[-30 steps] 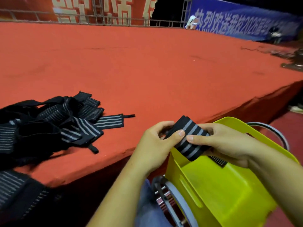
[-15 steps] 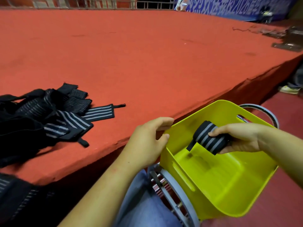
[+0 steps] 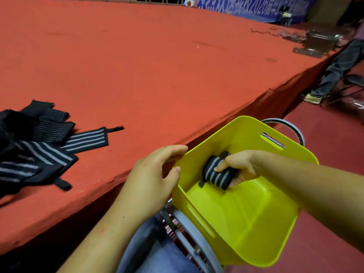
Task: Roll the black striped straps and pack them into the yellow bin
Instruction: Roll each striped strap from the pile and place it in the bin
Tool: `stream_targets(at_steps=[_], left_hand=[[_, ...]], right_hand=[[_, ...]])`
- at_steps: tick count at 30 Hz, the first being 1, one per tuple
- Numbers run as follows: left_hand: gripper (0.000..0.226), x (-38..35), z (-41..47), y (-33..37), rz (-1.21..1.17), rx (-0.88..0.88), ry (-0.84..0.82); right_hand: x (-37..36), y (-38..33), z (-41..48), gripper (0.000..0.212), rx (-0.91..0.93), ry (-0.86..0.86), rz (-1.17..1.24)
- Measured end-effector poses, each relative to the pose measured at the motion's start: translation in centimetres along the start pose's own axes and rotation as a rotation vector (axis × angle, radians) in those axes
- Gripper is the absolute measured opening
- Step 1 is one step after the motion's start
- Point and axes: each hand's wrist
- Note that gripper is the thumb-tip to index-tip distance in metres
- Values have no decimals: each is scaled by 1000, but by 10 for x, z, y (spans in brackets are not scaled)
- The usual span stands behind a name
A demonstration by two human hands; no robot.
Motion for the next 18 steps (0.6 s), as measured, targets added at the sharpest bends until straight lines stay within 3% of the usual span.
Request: stream_targets(at_steps=[8,14,18], left_hand=[[43,4,-2,1,60,-8,-10],[42,6,-2,3,106,-25,-17],[42,6,-2,5,112,-28,-26]], right_hand=[[4,15,12,49,-37,-1,6],[4,8,8,77,-56,28,-238],[4,-1,-1,85,-92,48,-562]])
Point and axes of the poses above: each hand's wrist, its own z-axis towards the middle knuckle, its own x-axis out of the back of the hand, y = z × x, and after that the axes turned 10 degrees about x, right-handed
